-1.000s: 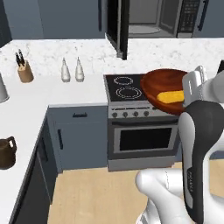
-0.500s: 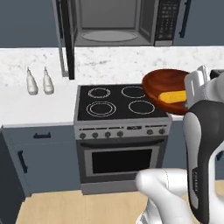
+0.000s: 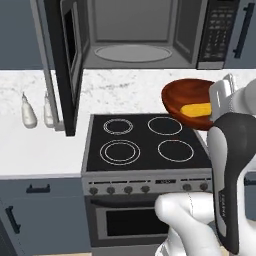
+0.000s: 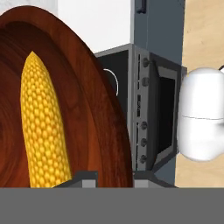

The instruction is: Pick the corn from the sink and place it in the bowl. Then pick the bowl and place it in the microwave. Then close the microwave door and press the start button.

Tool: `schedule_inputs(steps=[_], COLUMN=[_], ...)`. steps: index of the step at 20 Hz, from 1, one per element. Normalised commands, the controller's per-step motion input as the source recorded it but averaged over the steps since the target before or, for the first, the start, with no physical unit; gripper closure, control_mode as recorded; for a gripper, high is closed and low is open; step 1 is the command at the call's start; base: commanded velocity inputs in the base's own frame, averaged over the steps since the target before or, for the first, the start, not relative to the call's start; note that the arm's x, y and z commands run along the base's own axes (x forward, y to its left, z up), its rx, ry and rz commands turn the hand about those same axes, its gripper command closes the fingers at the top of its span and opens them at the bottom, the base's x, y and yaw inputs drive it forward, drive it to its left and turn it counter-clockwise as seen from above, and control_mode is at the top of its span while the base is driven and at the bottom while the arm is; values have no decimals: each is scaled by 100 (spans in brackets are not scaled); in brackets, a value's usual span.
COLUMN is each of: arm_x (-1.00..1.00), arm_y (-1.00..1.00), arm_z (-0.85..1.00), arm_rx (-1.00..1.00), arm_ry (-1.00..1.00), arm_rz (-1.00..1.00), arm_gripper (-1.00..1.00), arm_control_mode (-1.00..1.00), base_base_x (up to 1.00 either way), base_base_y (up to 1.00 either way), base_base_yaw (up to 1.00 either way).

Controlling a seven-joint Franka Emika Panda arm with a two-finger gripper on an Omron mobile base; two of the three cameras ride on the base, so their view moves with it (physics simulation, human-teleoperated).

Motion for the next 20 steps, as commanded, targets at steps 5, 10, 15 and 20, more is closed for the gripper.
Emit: schedule_inputs(steps=[5, 10, 15, 20], arm_x=[0, 0, 0, 0], arm_y=[0, 0, 0, 0], arm_z=[0, 0, 0, 0], arm_rx=[0, 0, 0, 0], arm_ry=[0, 0, 0, 0], arm_rz=[0, 0, 0, 0], arm_gripper=[100, 100, 100, 100], arm_control_mode=[100, 100, 100, 100], base_base_x=[31, 17, 51, 61], base_base_y=[0, -22, -42, -18], base_base_yaw=[30, 45, 26, 13])
